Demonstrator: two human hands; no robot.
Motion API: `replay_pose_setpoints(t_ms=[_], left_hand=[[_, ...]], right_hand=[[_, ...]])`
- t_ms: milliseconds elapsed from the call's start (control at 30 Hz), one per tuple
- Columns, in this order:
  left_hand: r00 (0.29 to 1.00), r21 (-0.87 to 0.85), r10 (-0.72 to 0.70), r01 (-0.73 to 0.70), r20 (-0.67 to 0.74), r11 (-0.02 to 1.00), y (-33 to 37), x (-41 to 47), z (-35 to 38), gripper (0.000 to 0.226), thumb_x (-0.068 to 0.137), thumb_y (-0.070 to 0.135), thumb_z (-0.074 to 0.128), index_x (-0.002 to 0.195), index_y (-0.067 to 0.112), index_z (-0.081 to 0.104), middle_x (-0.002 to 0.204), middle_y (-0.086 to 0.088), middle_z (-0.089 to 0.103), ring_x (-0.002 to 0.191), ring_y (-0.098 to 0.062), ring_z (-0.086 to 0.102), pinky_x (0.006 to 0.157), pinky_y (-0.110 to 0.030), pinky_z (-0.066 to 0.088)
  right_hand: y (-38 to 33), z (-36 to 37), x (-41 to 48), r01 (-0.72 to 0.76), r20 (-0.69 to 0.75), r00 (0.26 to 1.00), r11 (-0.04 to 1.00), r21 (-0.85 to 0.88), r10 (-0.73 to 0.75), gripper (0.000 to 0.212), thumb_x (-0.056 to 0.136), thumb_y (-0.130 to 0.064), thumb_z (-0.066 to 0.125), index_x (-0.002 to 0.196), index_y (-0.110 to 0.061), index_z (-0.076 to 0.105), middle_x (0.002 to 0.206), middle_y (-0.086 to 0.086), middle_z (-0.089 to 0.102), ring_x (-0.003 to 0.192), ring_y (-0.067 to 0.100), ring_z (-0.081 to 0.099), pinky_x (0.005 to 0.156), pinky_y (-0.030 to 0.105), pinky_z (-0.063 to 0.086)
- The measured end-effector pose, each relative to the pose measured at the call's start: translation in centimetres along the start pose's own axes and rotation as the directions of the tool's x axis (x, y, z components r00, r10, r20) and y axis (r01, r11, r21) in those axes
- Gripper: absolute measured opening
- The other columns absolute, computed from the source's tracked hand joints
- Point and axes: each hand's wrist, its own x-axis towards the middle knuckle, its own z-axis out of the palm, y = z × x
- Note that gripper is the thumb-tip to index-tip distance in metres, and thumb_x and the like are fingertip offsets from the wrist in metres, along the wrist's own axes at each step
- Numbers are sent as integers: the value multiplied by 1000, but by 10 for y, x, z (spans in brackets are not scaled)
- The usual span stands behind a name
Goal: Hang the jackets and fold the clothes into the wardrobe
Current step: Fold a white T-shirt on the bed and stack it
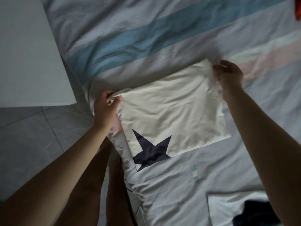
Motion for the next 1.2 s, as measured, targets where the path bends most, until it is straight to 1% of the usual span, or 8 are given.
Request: replay_pose_setpoints(t_ms=[167,367,501,634,767,868,1001,1201], left_hand=[[998,-52,-39,37,-50,998,-1,-8,3,17,88,11,65,99,11,53,80,13,57,66,18,55,65,-5,40],[995,-8,-38,38,-95,999,0,-7,8,19,90,10,62,105,-3,59,88,-2,59,64,20,54,63,-4,40],[995,28,-66,68,-78,997,3,-2,7,23,89,15,65,103,-1,58,88,-2,60,74,-1,56,64,-9,40],[975,-71,-193,186,-107,980,2,-24,10,29,86,22,69,102,10,48,85,4,54,77,-5,52,69,-11,41],[959,-52,-285,284,-6,957,-7,-75,18,31,85,19,70,103,5,49,86,1,55,76,-8,52,66,-8,40],[939,-40,-329,334,97,942,-19,-112,20,29,85,21,70,106,7,55,93,-1,64,81,-8,62,68,-10,45],[892,87,-385,375,237,923,-47,-139,16,45,69,56,68,102,26,59,93,3,70,90,-16,67,84,-46,53],[871,239,-364,296,331,925,-57,-165,19,42,68,51,68,101,24,64,90,10,69,89,-10,65,82,-39,53]], right_hand=[[14,12,-3,161,94,986,947,-278,-140,13,87,-24,62,97,-17,65,73,-10,57,61,-2,49,59,13,40],[21,24,9,97,-115,986,980,-171,-117,8,83,-15,65,79,-22,62,67,-12,58,65,6,53,69,28,47],[22,23,13,46,-123,989,964,-261,-80,13,81,-22,66,71,-28,61,70,-14,60,79,13,59,91,42,47],[33,3,-13,115,-229,955,947,-298,-188,13,94,-26,50,86,-17,55,81,1,61,80,17,56,74,30,46],[78,-51,-74,-34,-259,965,959,-282,-42,34,98,-28,44,71,-13,60,56,-7,58,54,4,50,56,23,39],[107,-88,-112,-51,-156,988,962,-268,8,28,95,-28,56,69,-18,60,53,-14,54,52,-4,46,56,16,37],[114,-100,-119,-18,-51,999,937,-348,0,17,89,-29,66,83,-14,62,63,-5,50,52,-6,44,56,9,34],[122,-98,-110,-80,-172,983,995,-55,70,22,92,-13,60,73,-23,55,69,-7,49,56,-5,43,61,15,39]])
